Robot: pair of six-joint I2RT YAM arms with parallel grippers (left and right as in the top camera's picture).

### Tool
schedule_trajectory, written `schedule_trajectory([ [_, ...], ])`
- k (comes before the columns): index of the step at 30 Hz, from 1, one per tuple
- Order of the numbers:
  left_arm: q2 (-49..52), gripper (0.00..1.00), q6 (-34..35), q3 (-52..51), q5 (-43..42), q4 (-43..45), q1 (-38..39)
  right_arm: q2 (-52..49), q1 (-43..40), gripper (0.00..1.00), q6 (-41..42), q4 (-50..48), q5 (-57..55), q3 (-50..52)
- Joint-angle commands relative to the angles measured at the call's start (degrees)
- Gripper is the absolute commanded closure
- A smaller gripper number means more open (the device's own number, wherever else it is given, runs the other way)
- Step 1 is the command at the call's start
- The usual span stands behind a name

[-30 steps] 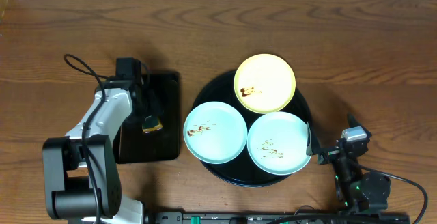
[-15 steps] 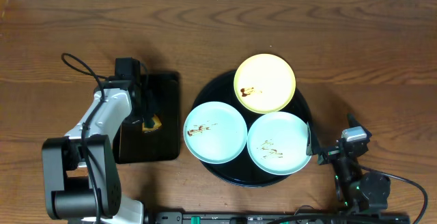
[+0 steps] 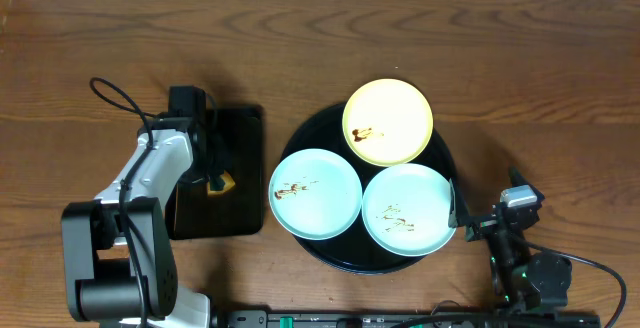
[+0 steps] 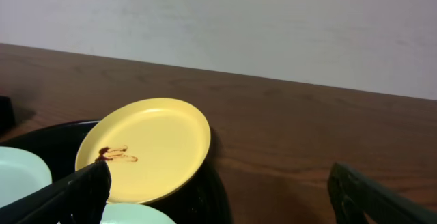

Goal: Clean dirty plates on tray and stack at the side
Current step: 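Close the left gripper on the green-and-yellow sponge and lift it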

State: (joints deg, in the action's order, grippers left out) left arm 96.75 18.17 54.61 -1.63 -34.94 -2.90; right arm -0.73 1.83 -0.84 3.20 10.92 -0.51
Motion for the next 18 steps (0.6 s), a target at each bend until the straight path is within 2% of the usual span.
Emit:
schedule_trajectory([
  [1, 0.33, 0.93, -0.09, -0.07, 1.44, -0.57, -0.31, 0.35, 0.09, 0.01, -0.07, 0.15, 0.07, 0.2],
  [7, -2.93, 0.93, 0.37, 1.18, 0.79, -1.25, -0.17, 0.35, 0.09, 0.01, -0.07, 0.15, 0.09, 0.2],
  [18, -22.12, 0.93, 1.25, 1.27, 0.83, -8.5, 1.09, 0.35, 0.09, 0.01, -0.07, 0.15, 0.09, 0.2],
])
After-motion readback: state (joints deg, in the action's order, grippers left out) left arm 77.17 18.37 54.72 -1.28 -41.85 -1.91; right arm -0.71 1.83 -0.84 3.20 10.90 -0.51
